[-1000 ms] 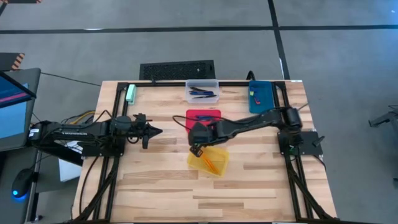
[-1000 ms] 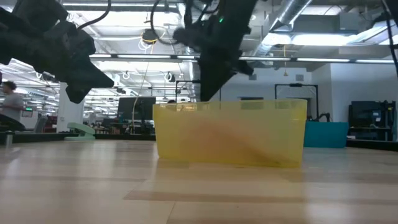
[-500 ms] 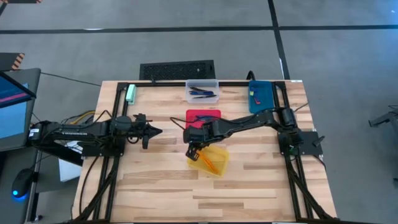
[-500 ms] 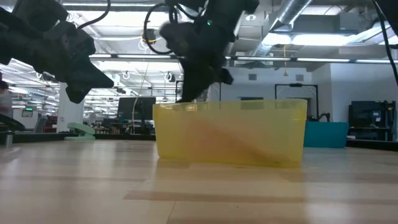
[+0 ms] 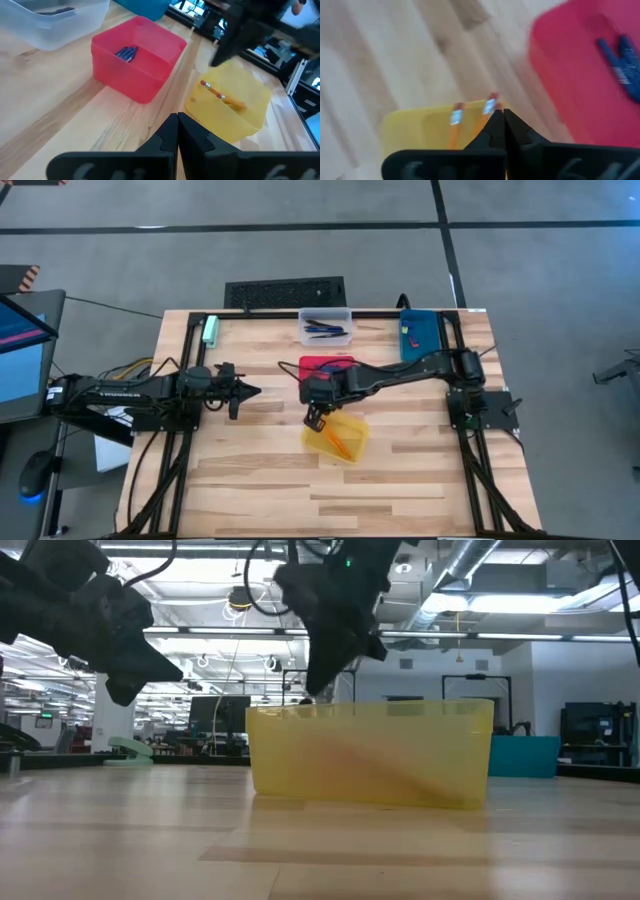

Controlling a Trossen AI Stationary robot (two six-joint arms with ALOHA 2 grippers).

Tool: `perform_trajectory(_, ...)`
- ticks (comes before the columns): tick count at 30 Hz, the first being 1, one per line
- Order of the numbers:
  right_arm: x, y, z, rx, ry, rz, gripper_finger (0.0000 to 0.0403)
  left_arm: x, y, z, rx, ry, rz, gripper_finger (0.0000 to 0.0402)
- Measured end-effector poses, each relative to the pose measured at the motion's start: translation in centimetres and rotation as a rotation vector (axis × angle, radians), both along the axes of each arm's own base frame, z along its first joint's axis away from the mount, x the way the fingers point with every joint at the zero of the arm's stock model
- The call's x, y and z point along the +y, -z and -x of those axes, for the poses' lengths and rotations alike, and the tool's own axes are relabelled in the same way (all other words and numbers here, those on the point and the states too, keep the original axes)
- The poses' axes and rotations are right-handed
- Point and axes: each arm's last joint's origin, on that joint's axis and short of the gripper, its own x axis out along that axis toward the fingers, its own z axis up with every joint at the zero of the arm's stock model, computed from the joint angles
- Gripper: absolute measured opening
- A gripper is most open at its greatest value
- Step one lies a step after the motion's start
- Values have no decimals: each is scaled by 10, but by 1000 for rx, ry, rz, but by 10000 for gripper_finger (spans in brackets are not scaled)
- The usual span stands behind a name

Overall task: Sort crayons/erasers/pens/pencils in bins
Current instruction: Adjust the orange pencils in the yellow bin

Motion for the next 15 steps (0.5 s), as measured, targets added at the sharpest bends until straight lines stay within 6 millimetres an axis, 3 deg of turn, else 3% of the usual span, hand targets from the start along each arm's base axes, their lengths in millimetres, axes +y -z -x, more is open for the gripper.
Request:
perform_trajectory(8,-6,30,-3,122,83,53,2,0,0,0,-2,-1,0,0)
perform_trajectory(15,-4,45,-8,145,20,1,2,0,0,0,-4,-2,3,0)
